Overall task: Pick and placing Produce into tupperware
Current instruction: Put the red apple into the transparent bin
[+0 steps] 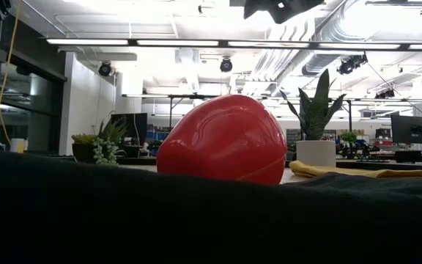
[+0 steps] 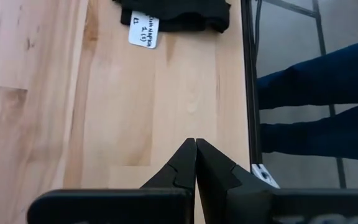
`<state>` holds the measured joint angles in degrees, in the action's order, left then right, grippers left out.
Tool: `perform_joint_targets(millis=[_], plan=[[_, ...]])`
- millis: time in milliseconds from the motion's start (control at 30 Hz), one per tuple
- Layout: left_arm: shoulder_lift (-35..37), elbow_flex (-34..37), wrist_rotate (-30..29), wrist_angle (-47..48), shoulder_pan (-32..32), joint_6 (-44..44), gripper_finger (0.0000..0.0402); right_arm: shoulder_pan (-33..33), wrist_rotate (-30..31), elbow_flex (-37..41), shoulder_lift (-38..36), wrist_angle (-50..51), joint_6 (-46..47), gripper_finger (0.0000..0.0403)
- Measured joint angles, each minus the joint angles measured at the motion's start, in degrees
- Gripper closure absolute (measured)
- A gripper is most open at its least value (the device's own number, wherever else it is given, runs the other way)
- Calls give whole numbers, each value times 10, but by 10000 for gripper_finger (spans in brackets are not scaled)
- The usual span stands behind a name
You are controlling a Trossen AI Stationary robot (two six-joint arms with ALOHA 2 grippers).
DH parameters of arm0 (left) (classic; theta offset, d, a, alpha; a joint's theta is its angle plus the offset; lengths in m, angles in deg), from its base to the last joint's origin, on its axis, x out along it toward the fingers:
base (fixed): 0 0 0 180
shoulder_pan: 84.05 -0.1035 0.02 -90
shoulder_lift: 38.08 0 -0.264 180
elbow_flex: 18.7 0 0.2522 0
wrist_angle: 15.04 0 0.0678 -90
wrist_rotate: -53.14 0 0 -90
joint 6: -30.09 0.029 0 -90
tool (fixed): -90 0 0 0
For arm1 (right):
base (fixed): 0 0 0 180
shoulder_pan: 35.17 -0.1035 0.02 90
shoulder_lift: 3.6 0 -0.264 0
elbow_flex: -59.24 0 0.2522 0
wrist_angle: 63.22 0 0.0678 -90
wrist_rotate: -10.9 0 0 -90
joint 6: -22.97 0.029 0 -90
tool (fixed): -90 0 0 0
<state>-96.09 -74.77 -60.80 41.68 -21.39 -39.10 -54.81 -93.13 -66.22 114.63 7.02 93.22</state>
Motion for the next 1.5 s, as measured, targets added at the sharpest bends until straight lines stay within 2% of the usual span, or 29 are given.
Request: perform_joint_targets(millis=[133,467,533,633,833,1000,1033,1133,1500], plan=[[0,0,-1,4,0,0,401,-1,22,0,0,-43,65,125],[0,0,-59,6,-1,-20,401,-22,147,0,0,-108,211,125],[0,0,-66,6,-1,-20,401,-27,153,0,0,-99,221,125],[0,0,-80,11,-1,-7,401,-37,157,0,0,-62,286,125],[0,0,-98,28,-1,36,401,-57,172,0,2,89,465,125],[0,0,-81,41,0,49,401,-70,221,0,8,69,605,125],[0,0,-77,41,0,52,401,-71,217,0,12,57,613,125],[0,0,-73,40,0,79,401,-68,155,0,27,40,625,125],[0,0,-71,40,0,136,401,-54,105,0,76,14,648,125]])
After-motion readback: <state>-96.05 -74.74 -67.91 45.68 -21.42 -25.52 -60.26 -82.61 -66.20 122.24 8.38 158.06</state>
